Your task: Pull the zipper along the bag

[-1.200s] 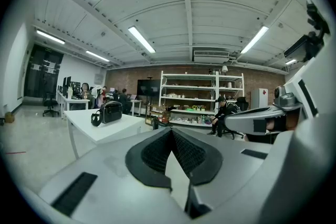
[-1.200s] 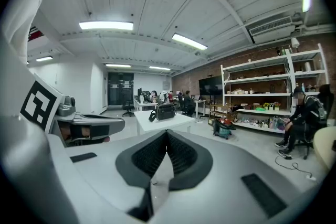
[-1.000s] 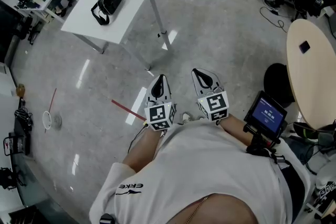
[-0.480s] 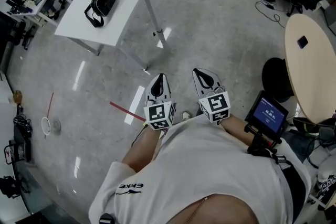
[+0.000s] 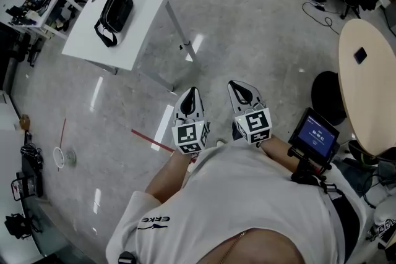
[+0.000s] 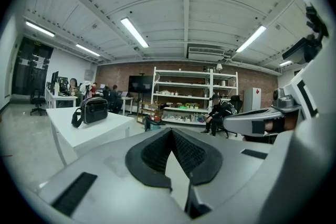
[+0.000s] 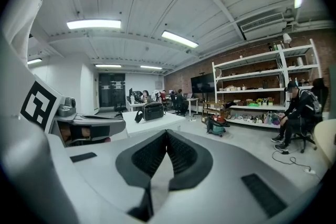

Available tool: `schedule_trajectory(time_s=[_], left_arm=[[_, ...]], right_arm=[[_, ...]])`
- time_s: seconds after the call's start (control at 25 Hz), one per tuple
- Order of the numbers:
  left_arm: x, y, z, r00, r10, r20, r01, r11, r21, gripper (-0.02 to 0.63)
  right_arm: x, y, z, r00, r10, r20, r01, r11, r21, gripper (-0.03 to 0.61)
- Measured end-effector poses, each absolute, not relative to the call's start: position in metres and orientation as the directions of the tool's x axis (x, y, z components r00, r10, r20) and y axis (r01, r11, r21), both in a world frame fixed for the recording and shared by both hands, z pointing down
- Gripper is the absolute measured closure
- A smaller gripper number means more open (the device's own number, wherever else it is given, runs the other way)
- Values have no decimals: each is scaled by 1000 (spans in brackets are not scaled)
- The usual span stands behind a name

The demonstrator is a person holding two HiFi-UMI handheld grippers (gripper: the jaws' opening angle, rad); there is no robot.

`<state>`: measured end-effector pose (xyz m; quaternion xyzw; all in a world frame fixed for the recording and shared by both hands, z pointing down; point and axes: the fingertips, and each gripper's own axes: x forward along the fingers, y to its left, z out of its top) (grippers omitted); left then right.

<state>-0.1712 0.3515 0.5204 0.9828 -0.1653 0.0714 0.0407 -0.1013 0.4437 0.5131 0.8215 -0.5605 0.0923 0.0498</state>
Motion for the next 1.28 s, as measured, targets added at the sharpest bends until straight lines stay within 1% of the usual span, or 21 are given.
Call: schedule_trajectory(time_s=[0.24, 0.4, 0.48, 0.64, 0.8, 1.12, 1.28], left_arm=[[-73, 336, 517, 947, -281, 158, -290, -956, 38, 611], [-52, 331, 507, 954, -261, 145, -268, -963, 31, 611], [-29, 331, 504, 954, -262, 144, -268, -963, 24, 611], [37, 333, 501, 947, -288, 145, -292, -956, 8, 611], [61, 332, 502, 938, -311, 154, -315, -949, 7, 611], [88, 309, 500, 926, -331, 183, -334, -943, -15, 611], [103, 290, 504, 921, -341, 186, -346, -938, -7, 611]], right_arm=[[-5, 428, 508, 386, -903, 189, -916, -400, -38, 574], [11, 425, 501, 407, -896, 177, -907, -419, -40, 574], [32, 426, 500, 406, -897, 176, -907, -419, -45, 574], [98, 426, 500, 387, -905, 177, -914, -401, -54, 574], [125, 423, 502, 375, -910, 179, -918, -391, -65, 574], [149, 397, 505, 339, -921, 193, -925, -364, -109, 574], [163, 377, 508, 321, -925, 201, -933, -346, -101, 574]])
